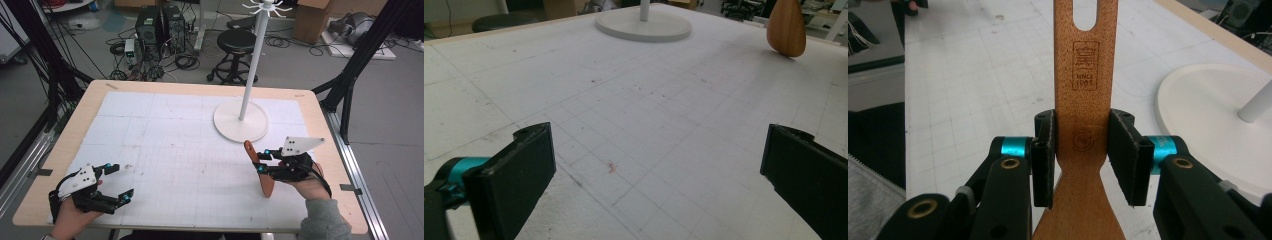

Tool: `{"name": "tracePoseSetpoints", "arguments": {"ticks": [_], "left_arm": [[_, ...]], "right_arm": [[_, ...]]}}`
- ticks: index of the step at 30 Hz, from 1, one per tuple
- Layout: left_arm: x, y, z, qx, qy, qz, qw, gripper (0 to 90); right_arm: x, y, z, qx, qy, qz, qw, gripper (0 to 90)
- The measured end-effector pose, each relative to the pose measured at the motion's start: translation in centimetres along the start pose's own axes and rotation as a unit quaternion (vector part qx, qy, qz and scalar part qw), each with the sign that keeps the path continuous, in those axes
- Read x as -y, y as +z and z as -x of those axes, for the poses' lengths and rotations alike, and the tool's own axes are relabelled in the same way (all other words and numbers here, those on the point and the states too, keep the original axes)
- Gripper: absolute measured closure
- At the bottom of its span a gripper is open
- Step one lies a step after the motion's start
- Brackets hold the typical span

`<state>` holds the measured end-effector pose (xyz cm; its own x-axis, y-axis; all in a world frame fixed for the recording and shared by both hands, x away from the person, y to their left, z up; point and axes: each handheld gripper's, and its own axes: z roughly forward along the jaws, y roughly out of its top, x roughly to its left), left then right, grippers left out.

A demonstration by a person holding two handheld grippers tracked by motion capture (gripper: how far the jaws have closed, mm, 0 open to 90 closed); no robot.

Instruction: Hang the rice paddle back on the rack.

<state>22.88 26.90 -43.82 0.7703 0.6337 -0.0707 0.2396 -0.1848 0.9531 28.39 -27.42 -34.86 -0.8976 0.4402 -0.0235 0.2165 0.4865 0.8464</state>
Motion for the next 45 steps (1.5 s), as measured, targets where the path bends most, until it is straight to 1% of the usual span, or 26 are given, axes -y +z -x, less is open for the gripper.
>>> {"name": "tracePoseSetpoints", "arguments": {"ticks": [5,6,9,11,13,17,22,28,30,32,34,38,41,43,45], "left_arm": [[0.0,0.0,0.0,-0.001,0.001,0.000,1.0000,1.8],[0.0,0.0,0.0,-0.001,0.002,0.000,1.0000,1.8],[0.0,0.0,0.0,-0.001,0.000,0.002,1.0000,1.8],[-0.1,0.0,0.1,0.002,0.001,0.005,1.0000,1.8],[-0.1,0.0,0.1,0.003,0.002,0.003,1.0000,1.8],[-0.1,0.0,0.1,0.003,0.002,0.001,1.0000,1.8],[-0.1,0.0,0.1,0.003,0.001,0.004,1.0000,1.8],[-0.2,-0.1,0.2,0.005,0.000,0.008,1.0000,1.8],[-0.1,-0.1,0.1,0.003,0.000,0.008,1.0000,1.8],[-0.1,-0.1,0.1,0.004,-0.002,0.007,1.0000,1.8],[-0.1,-0.1,0.2,0.005,-0.002,0.007,1.0000,1.8],[-0.1,-0.1,0.2,0.012,-0.005,0.010,0.9999,1.8],[-0.1,-0.2,0.3,0.013,-0.004,0.010,0.9999,1.8],[-0.1,-0.2,0.3,0.013,-0.005,0.010,0.9999,1.8],[-0.1,-0.3,0.3,0.010,-0.006,0.012,0.9999,1.8]], "right_arm": [[-0.2,-0.5,0.0,-0.004,0.004,0.017,0.9998,64.6],[-0.2,-0.7,0.0,-0.004,0.000,0.023,0.9997,64.6],[-0.1,-1.1,0.0,-0.004,-0.001,0.035,0.9994,64.5],[-0.1,-1.4,0.1,-0.009,0.007,0.045,0.9989,64.5],[-0.1,-1.6,0.2,-0.011,0.008,0.051,0.9986,64.6],[0.0,-2.1,0.3,-0.010,0.012,0.064,0.9978,64.6],[0.0,-2.7,0.5,-0.013,0.018,0.081,0.9965,64.5],[0.0,-2.8,0.9,-0.011,0.023,0.086,0.9959,64.5],[0.0,-2.7,1.1,-0.006,0.026,0.091,0.9955,64.5],[-0.1,-2.6,1.3,-0.010,0.032,0.095,0.9949,64.5],[-0.3,-2.5,1.5,-0.009,0.030,0.098,0.9947,64.5],[-1.0,-2.5,2.0,-0.017,0.029,0.106,0.9938,64.5],[-1.6,-2.6,2.7,-0.029,0.023,0.108,0.9935,64.5],[-2.1,-2.8,3.1,-0.034,0.025,0.108,0.9933,64.5],[-2.5,-3.0,3.5,-0.034,0.022,0.107,0.9935,64.5]]}}
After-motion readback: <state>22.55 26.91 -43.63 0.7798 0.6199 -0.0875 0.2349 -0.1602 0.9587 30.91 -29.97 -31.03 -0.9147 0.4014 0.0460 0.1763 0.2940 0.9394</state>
